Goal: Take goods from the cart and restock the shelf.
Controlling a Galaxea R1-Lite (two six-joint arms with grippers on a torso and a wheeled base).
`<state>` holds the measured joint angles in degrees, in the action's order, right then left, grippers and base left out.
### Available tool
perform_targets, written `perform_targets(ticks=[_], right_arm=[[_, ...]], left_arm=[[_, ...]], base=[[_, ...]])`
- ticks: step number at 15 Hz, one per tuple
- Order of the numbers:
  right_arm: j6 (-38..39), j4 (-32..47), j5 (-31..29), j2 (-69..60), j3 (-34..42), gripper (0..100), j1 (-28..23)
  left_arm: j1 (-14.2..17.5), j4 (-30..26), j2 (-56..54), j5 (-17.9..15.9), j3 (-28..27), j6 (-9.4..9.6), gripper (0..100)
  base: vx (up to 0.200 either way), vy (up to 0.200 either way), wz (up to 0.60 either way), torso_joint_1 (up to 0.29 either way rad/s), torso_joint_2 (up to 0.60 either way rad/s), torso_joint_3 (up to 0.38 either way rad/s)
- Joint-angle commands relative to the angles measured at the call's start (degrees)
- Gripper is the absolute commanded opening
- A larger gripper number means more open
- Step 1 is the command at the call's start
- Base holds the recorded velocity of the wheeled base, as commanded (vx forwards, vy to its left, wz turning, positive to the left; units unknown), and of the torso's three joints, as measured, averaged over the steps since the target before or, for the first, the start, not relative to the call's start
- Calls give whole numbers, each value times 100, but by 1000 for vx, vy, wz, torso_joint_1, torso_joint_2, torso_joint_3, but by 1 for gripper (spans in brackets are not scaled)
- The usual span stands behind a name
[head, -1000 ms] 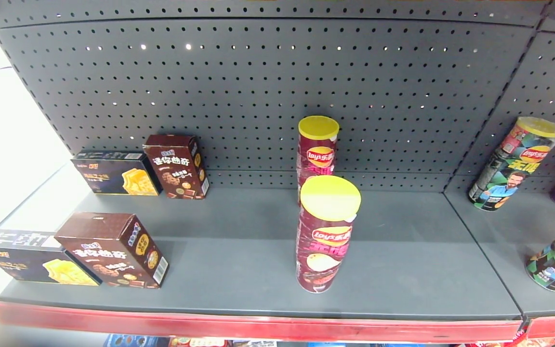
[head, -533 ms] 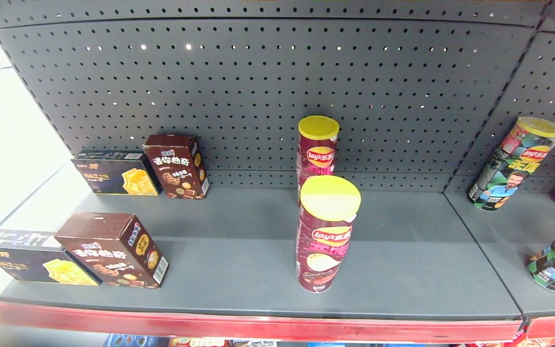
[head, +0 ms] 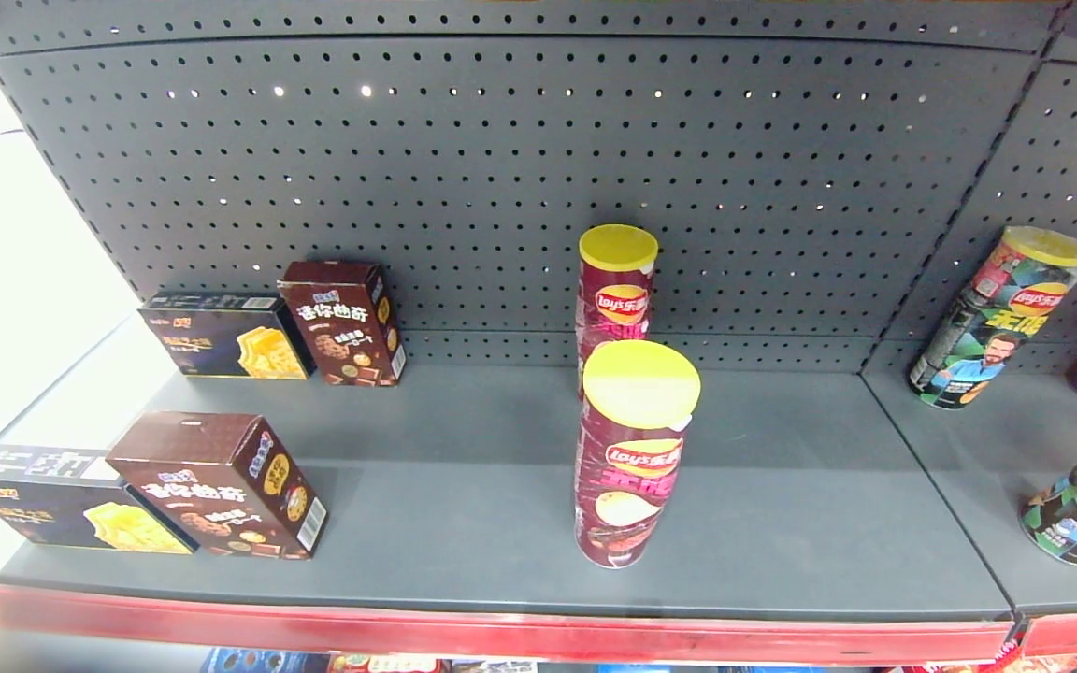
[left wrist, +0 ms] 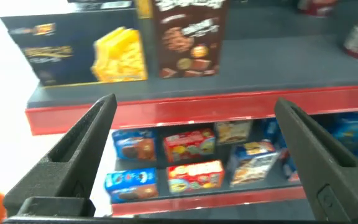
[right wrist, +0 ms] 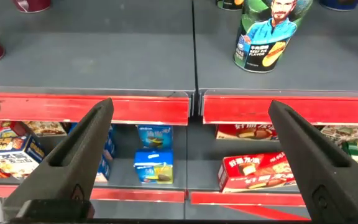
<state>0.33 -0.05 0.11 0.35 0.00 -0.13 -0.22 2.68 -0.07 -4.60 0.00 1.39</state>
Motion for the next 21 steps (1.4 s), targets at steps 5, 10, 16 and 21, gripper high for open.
perform_targets(ticks=[5,10,16,21], right_arm=[[2,-4,7,-35,0,100,5],[2,-4,7,-35,0,100,5],[2,-4,7,-35,0,100,5],[-7,22,33,-35,-9,100,5]], left_arm=[[-4,-312,7,152,-18,116,100],[13,-286,7,187,0,28,100],[13,-286,7,240,0,37,100],[4,-286,7,213,0,54,100]], base=[[0,0,0,0,0,0],[0,0,0,0,0,0],[0,0,0,0,0,0],[0,0,0,0,0,0]])
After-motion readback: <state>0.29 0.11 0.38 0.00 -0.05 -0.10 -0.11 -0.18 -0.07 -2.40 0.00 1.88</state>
